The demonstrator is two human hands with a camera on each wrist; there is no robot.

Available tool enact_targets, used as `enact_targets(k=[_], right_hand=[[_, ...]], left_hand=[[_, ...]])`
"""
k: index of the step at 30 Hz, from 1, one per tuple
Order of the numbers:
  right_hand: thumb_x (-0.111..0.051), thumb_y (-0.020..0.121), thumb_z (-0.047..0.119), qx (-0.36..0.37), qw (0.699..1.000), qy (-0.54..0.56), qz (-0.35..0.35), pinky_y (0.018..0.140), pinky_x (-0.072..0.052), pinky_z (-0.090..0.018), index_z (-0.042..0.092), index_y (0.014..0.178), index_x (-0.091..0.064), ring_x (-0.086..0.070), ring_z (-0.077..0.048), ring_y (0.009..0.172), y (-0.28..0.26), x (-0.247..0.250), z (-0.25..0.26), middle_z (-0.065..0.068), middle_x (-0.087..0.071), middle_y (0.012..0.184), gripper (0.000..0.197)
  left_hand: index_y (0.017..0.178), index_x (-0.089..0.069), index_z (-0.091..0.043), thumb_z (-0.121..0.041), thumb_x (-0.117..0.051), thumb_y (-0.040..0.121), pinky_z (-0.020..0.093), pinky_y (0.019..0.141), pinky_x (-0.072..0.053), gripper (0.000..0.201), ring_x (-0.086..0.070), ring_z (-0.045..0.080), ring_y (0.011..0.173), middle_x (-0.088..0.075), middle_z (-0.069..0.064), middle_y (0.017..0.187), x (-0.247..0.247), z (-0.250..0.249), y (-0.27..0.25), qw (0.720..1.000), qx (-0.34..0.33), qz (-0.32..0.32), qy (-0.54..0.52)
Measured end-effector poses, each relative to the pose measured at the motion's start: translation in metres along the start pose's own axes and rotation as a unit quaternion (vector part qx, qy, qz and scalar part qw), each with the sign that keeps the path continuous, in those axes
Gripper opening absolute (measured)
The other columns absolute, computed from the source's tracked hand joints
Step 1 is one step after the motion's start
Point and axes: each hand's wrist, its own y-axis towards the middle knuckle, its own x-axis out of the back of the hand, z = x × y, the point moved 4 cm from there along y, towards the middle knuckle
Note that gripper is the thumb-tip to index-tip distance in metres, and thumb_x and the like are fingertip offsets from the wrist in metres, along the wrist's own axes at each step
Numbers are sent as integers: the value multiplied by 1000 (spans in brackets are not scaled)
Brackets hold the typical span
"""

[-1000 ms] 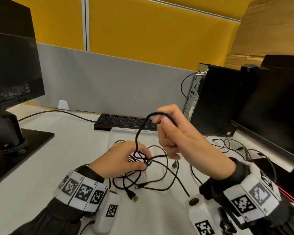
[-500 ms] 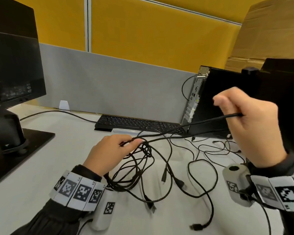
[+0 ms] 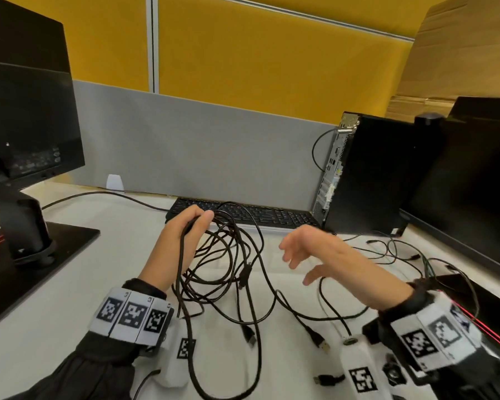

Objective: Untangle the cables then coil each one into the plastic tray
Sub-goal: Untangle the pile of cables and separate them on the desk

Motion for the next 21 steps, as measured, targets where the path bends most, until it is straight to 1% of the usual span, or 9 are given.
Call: enact_targets(k=[1,3,6,9,12,15,17,19,21], right_hand=[[-47,85,59,-33,999,-43,-2,76,-57,-35,27,104,-58,-61,-15,96,5,-5,-7,3,-63,100,39],[-51,87,51,-75,987,-134,44,81,-53,-26,30,110,-51,-60,-9,99,11,-19,-20,8,-63,106,32],[-54,88,47,-70,981,-170,60,85,-46,-22,33,109,-49,-60,-9,98,15,-32,-34,9,-65,103,25],[-54,93,35,-23,990,-140,-5,76,-45,-18,30,92,-58,-62,-10,88,19,-32,-30,7,-69,90,7],[-50,96,24,24,995,-79,-60,74,-49,-28,25,79,-60,-60,-12,67,22,-27,-22,5,-64,70,20],[-45,98,22,55,989,-46,-130,61,-48,-32,20,85,-59,-49,-7,52,20,-18,-18,8,-51,58,19],[-44,98,24,78,978,-64,-183,53,-37,-21,23,93,-60,-38,-4,50,18,-13,-15,10,-46,56,17],[-44,97,24,102,968,-83,-216,51,-30,-16,28,101,-59,-37,-6,51,16,-8,-9,5,-49,59,16],[-45,97,23,114,961,-111,-226,54,-35,-15,31,109,-57,-44,-7,56,16,-5,-4,0,-57,69,19]], left_hand=[[74,-49,-4,-26,-45,96,9,56,-33,31,-38,1,57,-42,3,66,0,0,0,1000,0,-1,-7],[74,-50,-6,-25,-44,96,9,58,-34,30,-40,-1,58,-44,0,67,0,0,0,1000,9,-5,-27],[72,-50,-12,-25,-43,97,8,59,-36,29,-43,-4,58,-49,-12,63,-2,0,-1,998,24,-13,-57],[72,-51,-15,-24,-42,98,9,59,-36,29,-43,-4,56,-51,-18,62,-3,-1,-1,996,25,-10,-87],[75,-53,-14,-35,-43,95,10,55,-33,31,-37,0,54,-50,-16,62,-3,-2,-2,992,22,-3,-121],[77,-54,-12,-37,-41,92,9,52,-31,32,-34,0,53,-50,-17,60,-1,-4,-2,987,21,-1,-159],[77,-56,-13,-39,-40,90,10,52,-31,33,-34,1,54,-54,-16,64,-1,-5,-3,984,24,1,-174],[77,-57,-14,-41,-39,89,13,54,-30,34,-34,3,55,-56,-14,66,-3,-5,-3,982,28,3,-185],[80,-56,-10,-42,-41,90,15,54,-29,37,-33,4,55,-56,-12,65,-4,-7,-3,979,29,7,-201]])
